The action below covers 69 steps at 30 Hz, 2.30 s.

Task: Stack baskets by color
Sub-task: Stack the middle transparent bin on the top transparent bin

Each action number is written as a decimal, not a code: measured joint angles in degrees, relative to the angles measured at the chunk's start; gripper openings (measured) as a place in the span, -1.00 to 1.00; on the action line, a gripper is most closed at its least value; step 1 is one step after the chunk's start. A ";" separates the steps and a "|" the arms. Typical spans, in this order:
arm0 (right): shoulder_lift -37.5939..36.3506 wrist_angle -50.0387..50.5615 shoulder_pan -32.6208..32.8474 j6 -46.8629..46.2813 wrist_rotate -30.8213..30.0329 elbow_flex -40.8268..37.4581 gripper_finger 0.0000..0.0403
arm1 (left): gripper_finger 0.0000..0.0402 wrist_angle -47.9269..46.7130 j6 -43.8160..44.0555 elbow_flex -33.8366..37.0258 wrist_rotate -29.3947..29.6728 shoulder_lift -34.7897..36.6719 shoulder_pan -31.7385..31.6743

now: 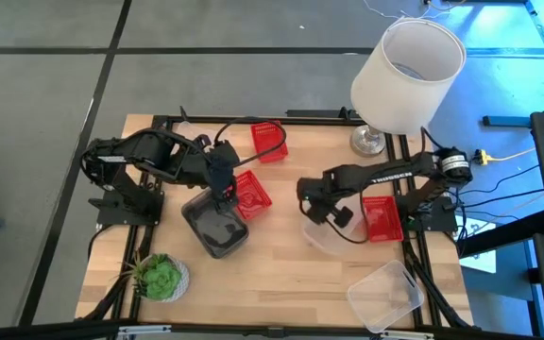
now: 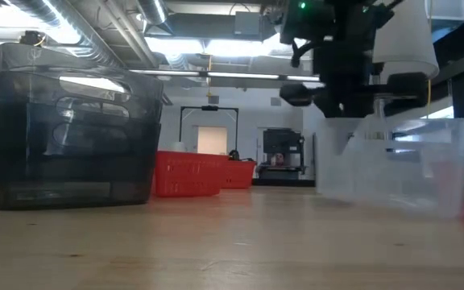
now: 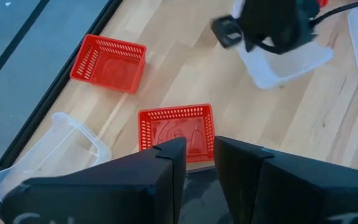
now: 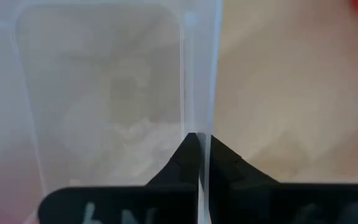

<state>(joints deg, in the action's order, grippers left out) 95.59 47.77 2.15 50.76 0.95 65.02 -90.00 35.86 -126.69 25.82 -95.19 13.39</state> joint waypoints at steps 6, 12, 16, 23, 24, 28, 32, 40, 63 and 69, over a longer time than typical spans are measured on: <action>0.00 -0.42 5.07 14.68 0.19 0.11 -0.99 | -0.63 -0.01 0.02 0.00 0.00 0.02 0.00; 0.00 -0.84 8.13 16.89 0.15 0.11 -0.94 | -0.63 -0.02 0.07 0.00 0.00 0.02 0.00; 0.00 -3.13 8.95 15.46 -0.02 0.11 -0.82 | -0.63 -0.02 0.05 0.00 0.00 0.01 0.00; 0.00 -6.78 10.25 12.88 -0.13 0.11 -0.60 | -0.63 -0.02 0.00 0.00 0.00 0.02 0.02; 0.00 -7.38 10.50 12.39 -1.06 0.11 -0.57 | -0.63 -0.02 0.00 0.00 -0.01 0.01 0.02; 0.07 -5.55 11.94 10.65 -8.47 2.85 -0.52 | -0.63 -0.02 -0.11 0.00 -1.55 0.02 0.02; -0.15 0.98 12.42 2.93 -6.77 9.86 -0.51 | -0.63 -0.02 -3.12 0.00 -3.88 0.01 0.07; -0.62 18.88 12.40 -15.52 -2.33 28.18 -0.51 | -0.63 0.18 -19.44 -0.02 -4.46 -0.70 0.59; -27.06 27.16 12.38 -43.09 -5.75 42.53 -0.51 | -0.63 27.57 -44.54 -0.02 -29.78 -20.34 -0.35; -31.83 27.17 12.38 -44.59 -10.33 42.53 -0.51 | -0.63 34.58 -46.69 -0.02 -38.50 -25.52 -2.99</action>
<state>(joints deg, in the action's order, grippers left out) 63.76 74.94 14.52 6.17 -9.38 107.55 -55.42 -10.83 -126.72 -12.67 -120.71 10.40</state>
